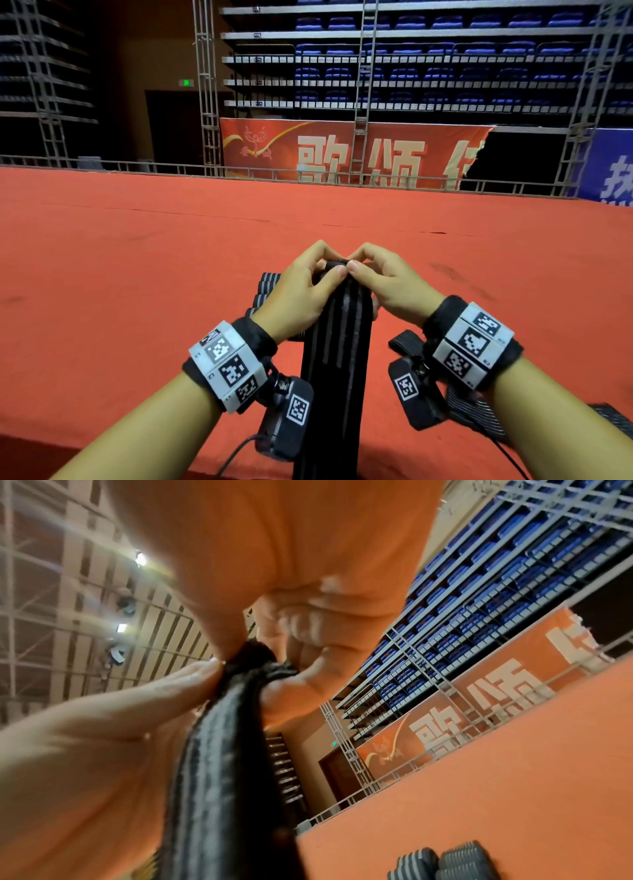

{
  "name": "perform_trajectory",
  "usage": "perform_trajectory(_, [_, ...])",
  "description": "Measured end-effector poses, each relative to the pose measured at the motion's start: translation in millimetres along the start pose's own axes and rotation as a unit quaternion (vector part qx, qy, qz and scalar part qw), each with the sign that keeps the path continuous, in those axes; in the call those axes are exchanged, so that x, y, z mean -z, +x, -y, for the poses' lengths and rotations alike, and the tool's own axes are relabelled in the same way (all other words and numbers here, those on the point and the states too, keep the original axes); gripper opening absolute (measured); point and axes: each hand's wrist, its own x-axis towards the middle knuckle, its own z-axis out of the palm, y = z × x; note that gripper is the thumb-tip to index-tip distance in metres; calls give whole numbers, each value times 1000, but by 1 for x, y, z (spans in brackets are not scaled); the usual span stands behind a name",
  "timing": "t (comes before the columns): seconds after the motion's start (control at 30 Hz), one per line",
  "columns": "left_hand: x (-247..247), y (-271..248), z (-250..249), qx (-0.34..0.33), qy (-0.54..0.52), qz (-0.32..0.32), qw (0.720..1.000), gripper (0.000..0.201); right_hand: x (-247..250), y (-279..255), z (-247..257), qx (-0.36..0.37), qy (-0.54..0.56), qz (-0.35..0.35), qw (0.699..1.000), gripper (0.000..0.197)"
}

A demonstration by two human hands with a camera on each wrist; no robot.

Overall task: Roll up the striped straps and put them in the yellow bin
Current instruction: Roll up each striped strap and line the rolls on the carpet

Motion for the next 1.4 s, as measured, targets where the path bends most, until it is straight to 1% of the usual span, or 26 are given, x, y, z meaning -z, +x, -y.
perform_trajectory(0.07, [-3,-1,0,21,-38,-17,999,11,-1,0,-2,30,-7,-19,999,14])
perform_trajectory(0.13, [-4,2,1,64,-63,-29,996,21,-2,-1,-3,68,-41,-47,996,17])
perform_trajectory(0.2, [-3,4,1,88,-68,-18,994,30,-3,-2,-4,95,-84,-61,990,14])
perform_trajectory(0.23, [-2,6,2,87,-72,-11,994,28,-3,-4,-4,105,-102,-65,987,11])
perform_trajectory(0.33, [-1,9,-1,63,-86,-4,994,5,-2,-6,-6,131,-145,-85,977,7])
perform_trajectory(0.37, [0,10,-2,52,-83,-3,995,3,-3,-5,-5,124,-129,-84,980,8])
perform_trajectory(0.4, [2,11,-3,40,-70,-4,997,4,-3,-4,-4,100,-93,-78,988,9])
perform_trajectory(0.47, [4,11,-4,21,-35,0,999,12,-1,-1,-4,29,-2,-46,998,15])
perform_trajectory(0.5, [4,11,-5,19,-24,5,1000,14,1,0,-5,10,26,-35,999,17])
perform_trajectory(0.53, [4,10,-4,21,-22,8,999,14,3,1,-6,8,39,-30,999,17])
perform_trajectory(0.6, [3,9,-4,36,-46,9,998,10,5,2,-8,38,40,-35,998,12])
perform_trajectory(0.67, [3,9,-4,63,-61,11,996,12,4,2,-10,75,5,-48,996,12])
perform_trajectory(0.73, [5,10,-1,76,-49,12,996,14,1,2,-15,98,-36,-57,993,14])
perform_trajectory(0.8, [8,12,0,52,-11,5,999,16,-2,1,-20,97,-50,-63,992,15])
perform_trajectory(0.9, [8,11,3,0,50,-7,999,14,-2,0,-21,77,-49,-40,995,28])
perform_trajectory(0.97, [7,9,5,4,40,-17,999,15,0,0,-20,92,-86,-32,992,28])
perform_trajectory(1.07, [4,7,7,55,-9,-11,998,18,1,0,-17,151,-187,-61,969,23])
perform_trajectory(1.13, [5,8,6,59,1,-6,998,21,-1,1,-18,189,-234,-78,950,22])
perform_trajectory(1.23, [7,11,5,59,-15,4,998,17,-2,2,-21,218,-259,-76,938,24])
perform_trajectory(1.3, [9,12,6,54,-27,11,998,17,-2,2,-23,213,-256,-70,940,28])
perform_trajectory(1.33, [10,11,8,49,-21,9,999,18,-2,2,-24,195,-239,-67,949,30])
perform_trajectory(1.4, [10,9,11,37,0,1,999,18,-2,1,-21,132,-165,-56,976,27])
